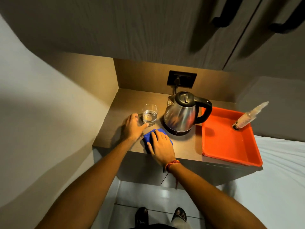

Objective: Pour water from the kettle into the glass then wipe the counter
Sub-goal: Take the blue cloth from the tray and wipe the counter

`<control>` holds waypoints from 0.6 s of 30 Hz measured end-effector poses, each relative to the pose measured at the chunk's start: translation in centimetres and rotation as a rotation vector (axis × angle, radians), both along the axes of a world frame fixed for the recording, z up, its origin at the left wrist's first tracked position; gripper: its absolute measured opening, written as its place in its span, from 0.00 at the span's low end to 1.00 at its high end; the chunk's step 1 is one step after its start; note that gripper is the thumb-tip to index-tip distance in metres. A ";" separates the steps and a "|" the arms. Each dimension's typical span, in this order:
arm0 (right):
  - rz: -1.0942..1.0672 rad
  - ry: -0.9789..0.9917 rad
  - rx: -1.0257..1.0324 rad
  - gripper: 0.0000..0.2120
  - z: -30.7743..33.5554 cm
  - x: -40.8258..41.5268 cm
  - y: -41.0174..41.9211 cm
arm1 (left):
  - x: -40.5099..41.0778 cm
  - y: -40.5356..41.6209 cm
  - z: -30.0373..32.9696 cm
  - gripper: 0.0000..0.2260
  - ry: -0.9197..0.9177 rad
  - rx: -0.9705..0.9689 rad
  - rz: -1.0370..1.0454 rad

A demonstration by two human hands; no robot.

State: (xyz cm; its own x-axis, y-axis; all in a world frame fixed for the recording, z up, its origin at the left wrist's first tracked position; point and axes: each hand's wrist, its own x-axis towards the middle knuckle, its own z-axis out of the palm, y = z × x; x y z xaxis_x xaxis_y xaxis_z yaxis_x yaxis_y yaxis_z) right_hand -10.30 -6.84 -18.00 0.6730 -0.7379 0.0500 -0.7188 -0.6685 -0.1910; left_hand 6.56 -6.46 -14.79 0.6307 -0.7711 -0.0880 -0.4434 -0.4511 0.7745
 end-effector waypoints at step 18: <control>0.132 0.021 0.076 0.27 -3.5 2.6 -1.7 | 3.2 -4.7 0.0 0.36 0.121 -0.209 0.112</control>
State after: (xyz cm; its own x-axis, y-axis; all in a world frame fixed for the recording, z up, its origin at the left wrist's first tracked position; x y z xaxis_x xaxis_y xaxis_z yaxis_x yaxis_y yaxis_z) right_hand -7.65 -8.52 -21.52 0.7647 -0.6441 -0.0172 -0.6299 -0.7416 -0.2306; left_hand 9.79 -11.18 -14.80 0.7079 -0.7062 -0.0139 -0.2979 -0.3164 0.9006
